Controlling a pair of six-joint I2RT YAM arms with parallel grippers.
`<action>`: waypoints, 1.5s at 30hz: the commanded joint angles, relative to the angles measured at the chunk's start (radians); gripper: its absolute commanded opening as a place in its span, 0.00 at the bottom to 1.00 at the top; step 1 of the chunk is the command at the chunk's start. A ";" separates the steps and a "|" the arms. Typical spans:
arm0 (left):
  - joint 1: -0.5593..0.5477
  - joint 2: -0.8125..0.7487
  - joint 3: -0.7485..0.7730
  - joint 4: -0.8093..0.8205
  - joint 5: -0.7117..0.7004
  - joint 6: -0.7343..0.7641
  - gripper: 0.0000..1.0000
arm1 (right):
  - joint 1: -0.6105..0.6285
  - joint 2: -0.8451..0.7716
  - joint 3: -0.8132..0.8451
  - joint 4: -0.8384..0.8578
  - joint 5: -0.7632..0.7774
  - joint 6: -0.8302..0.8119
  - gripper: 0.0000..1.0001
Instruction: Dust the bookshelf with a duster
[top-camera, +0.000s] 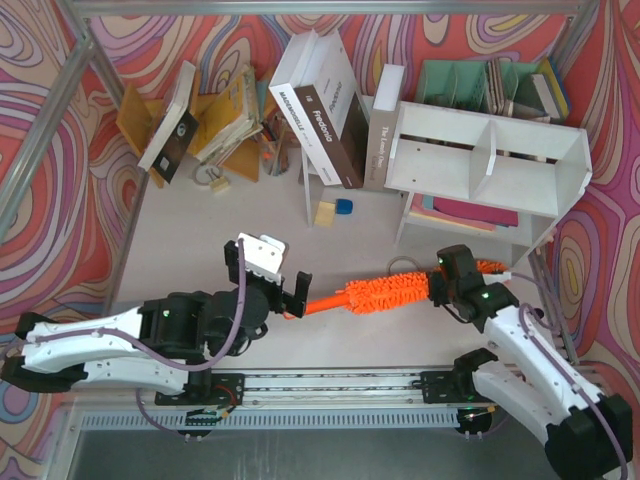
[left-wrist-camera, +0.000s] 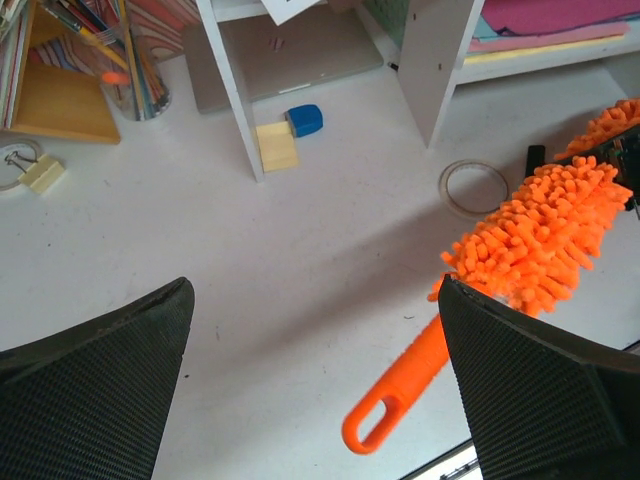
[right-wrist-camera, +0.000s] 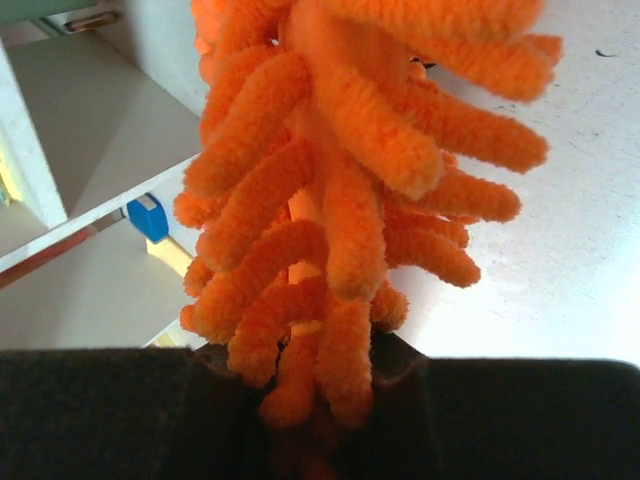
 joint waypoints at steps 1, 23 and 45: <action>0.002 0.010 -0.026 0.030 -0.023 0.012 0.98 | 0.008 0.084 -0.014 0.201 0.033 0.047 0.08; 0.077 -0.013 -0.069 0.032 -0.034 -0.009 0.98 | 0.068 0.550 0.050 0.515 0.025 0.061 0.43; 0.530 0.181 0.088 -0.116 -0.026 -0.166 0.98 | 0.068 0.219 0.243 0.444 0.074 -1.000 0.99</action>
